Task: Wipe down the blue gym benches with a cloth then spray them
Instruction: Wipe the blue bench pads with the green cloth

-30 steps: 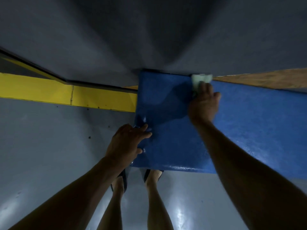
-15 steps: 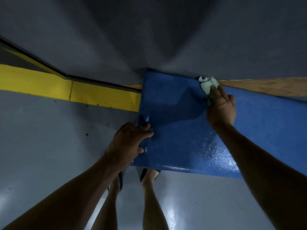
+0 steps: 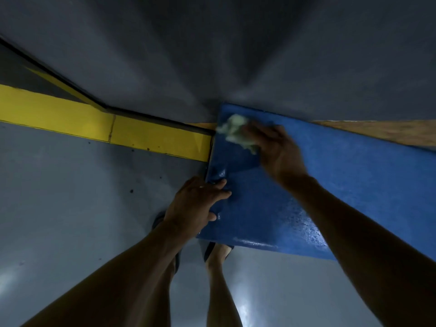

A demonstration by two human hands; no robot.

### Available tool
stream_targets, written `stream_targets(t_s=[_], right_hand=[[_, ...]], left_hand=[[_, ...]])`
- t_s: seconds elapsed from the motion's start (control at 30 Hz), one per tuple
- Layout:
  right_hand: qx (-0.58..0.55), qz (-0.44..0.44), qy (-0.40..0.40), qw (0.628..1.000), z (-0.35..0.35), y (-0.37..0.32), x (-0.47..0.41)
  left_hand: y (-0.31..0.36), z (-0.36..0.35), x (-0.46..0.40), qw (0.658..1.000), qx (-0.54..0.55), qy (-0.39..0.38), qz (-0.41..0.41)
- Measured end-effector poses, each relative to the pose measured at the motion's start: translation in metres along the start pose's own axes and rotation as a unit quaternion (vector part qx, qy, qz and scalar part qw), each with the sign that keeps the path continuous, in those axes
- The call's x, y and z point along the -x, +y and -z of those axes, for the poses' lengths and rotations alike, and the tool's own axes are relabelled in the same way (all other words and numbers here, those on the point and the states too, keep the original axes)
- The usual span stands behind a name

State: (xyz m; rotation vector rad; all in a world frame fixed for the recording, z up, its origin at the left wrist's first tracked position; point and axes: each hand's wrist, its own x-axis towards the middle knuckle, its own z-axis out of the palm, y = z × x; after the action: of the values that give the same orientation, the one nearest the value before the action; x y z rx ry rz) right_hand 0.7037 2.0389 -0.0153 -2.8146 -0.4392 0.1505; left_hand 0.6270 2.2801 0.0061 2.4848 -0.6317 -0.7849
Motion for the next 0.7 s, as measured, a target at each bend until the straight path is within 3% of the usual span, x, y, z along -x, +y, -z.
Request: stream_targets(t_s=[0.1, 0.17, 0.47, 0.7], right_hand=[[-0.040, -0.217, 0.065, 0.973, 0.010, 0.030, 0.020], [-0.007, -0.268, 0.083, 0.960, 0.007, 0.024, 0.019], [0.012, -0.184, 0.053, 0.981, -0.004, -0.034, -0.044], [-0.005, -0.006, 0.007, 1.000, -0.015, -0.052, 0.008]], left_hand=[[-0.003, -0.003, 0.001, 1.000, 0.004, 0.012, -0.007], [-0.004, -0.003, 0.000, 1.000, 0.008, 0.019, -0.011], [-0.006, -0.003, -0.001, 1.000, 0.022, 0.015, -0.010], [-0.009, -0.004, -0.001, 0.999, -0.001, -0.024, -0.022]])
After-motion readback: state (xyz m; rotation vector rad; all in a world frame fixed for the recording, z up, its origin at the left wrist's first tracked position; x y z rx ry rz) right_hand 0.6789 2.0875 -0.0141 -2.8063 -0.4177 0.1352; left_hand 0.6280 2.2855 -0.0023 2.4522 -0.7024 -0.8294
